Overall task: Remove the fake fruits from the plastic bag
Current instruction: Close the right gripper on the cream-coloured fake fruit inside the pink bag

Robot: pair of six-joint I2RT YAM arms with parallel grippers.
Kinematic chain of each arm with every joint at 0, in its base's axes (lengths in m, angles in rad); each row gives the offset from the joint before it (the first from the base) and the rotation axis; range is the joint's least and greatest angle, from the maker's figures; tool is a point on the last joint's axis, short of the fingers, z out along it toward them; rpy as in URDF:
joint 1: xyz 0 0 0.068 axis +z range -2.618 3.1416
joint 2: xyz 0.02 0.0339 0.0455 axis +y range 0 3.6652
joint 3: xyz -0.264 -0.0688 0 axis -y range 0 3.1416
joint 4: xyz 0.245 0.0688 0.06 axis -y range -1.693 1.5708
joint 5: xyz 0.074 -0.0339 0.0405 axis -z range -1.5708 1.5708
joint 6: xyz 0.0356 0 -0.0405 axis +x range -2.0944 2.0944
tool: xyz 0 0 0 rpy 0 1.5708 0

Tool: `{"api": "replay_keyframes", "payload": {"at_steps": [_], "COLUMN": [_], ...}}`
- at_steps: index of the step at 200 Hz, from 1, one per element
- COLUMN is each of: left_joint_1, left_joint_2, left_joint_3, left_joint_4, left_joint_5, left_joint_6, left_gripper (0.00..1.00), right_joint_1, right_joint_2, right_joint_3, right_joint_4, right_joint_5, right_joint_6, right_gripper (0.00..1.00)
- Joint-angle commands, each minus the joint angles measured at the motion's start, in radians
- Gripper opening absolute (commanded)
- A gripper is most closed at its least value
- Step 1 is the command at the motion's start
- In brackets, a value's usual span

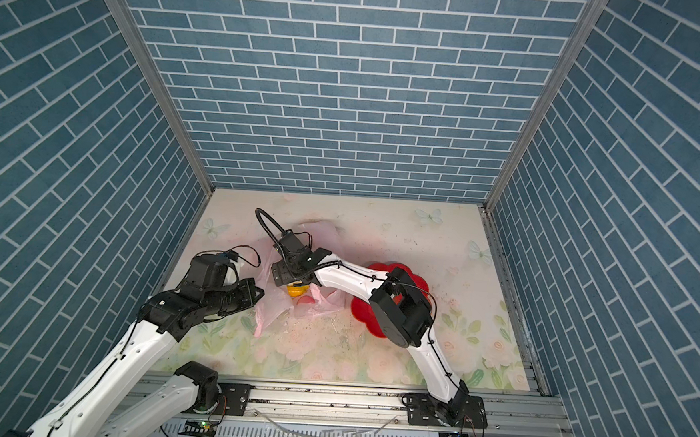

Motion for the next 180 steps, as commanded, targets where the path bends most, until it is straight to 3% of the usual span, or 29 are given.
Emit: {"api": "replay_keyframes", "payload": {"at_steps": [1,67,180], "left_joint_1": [0.006,0.01,0.017], "left_joint_2": [0.058,0.184,0.173], "left_joint_3": [0.063,0.142,0.105], "left_joint_4": [0.03,0.003,-0.076], "left_joint_5": [-0.042,-0.063,-0.103], "left_joint_6": [0.073,0.131,0.122], "left_gripper": [0.0,0.0,0.0], "right_joint_1": [-0.015,-0.045,-0.051], "right_joint_2": [0.043,0.089,0.146], "right_joint_3": [0.071,0.098,0.122], "right_joint_4": [0.004,0.011,0.029], "right_joint_5": [0.012,-0.039,-0.102], "right_joint_6": [0.069,0.119,0.142], "right_gripper": [0.92,0.92,0.87]}}
